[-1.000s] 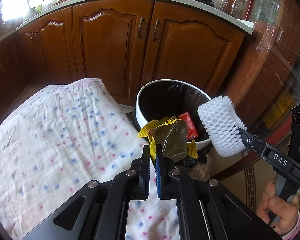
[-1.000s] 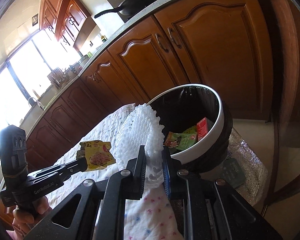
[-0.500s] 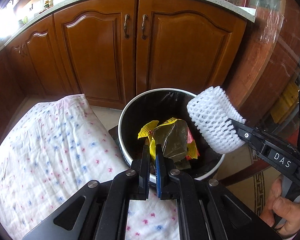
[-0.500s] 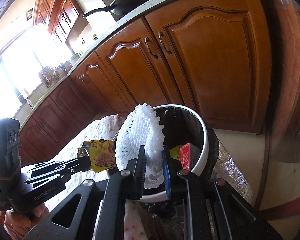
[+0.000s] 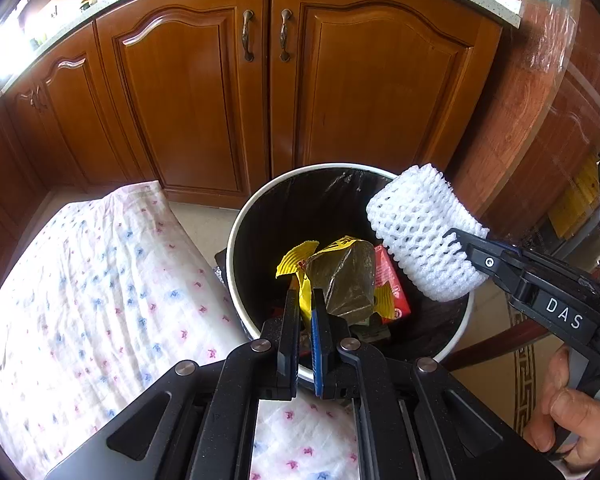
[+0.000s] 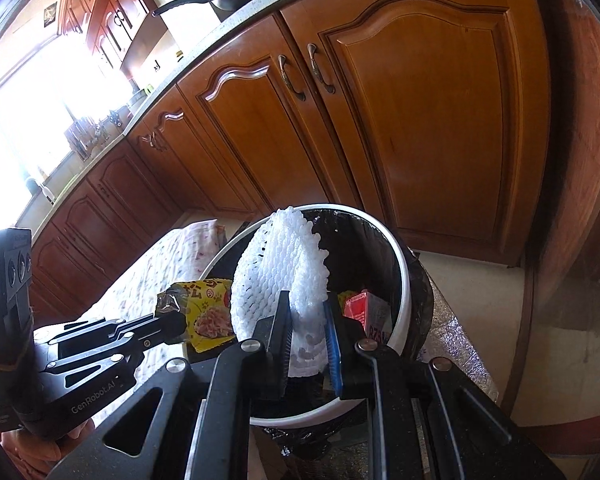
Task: Collect trash
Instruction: 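Open both tools to drop the wrapper and foam net into the bin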
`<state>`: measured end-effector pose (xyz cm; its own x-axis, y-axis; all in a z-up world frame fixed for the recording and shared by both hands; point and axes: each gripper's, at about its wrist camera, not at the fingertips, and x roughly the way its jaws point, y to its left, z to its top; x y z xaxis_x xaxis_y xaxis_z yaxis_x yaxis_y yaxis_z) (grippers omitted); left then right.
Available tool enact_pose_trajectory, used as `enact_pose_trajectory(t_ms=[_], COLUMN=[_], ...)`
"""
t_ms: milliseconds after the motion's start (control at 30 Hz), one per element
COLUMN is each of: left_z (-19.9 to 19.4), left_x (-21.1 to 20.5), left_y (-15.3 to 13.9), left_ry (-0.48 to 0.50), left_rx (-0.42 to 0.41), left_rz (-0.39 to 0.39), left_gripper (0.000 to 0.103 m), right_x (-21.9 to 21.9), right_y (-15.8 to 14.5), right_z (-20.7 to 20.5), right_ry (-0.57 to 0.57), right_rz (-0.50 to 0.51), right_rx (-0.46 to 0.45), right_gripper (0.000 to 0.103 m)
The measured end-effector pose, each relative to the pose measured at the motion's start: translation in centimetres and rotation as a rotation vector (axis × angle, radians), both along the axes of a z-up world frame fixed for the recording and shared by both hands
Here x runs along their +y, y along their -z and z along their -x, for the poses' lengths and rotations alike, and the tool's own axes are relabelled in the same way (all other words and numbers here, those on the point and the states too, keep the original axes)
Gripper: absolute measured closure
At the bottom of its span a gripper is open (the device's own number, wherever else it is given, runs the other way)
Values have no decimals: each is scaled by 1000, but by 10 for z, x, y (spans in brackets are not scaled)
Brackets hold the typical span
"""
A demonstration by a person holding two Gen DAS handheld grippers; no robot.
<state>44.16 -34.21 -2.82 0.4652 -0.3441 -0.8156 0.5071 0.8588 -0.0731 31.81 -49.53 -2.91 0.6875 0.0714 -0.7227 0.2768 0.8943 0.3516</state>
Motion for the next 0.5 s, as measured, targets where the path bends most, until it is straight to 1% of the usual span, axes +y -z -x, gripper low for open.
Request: enact_pose_trajectory(t_ms=[67,133,167,233,267,300,367,433,467,500], left_z=[-1,-1,-1,2,4,6,10,14,16,18], left_x=[-2,-4,-4,-3,-2,0,5,12,15,20], left_y=[2,2,2,0,-2,-4,-6,-8,-8,-9], left_ry=[0,4,5,-5,-8,-8,-16,-28,-35,-44], left_rx=[6,12,13,6,-3,-10,-16,-15,-12,-9], left_rz=[-3,-5,-8,-15,-10,-2,7,19,25,31], left_gripper=[99,96,91,65,61,56,55,54,54,54], right_x=[-1,-2,-2,-5,-7,-7,-7,-7,-7,-6], right_y=[1,2,3,4,5,4,2,0,0,-2], right_z=[-2,-4,-4,-5,-4,-2,2,7,10,14], right_ry=[3,4,8,13,17,23,30,36,39,39], right_rz=[7,10,11,-3,-16,-23,-23,-36,-46,-54], right_rx=[9,14,15,19,19,16,5,-9,-18,-30], right_gripper=[87,84,84,80,70,58,54,52,49,43])
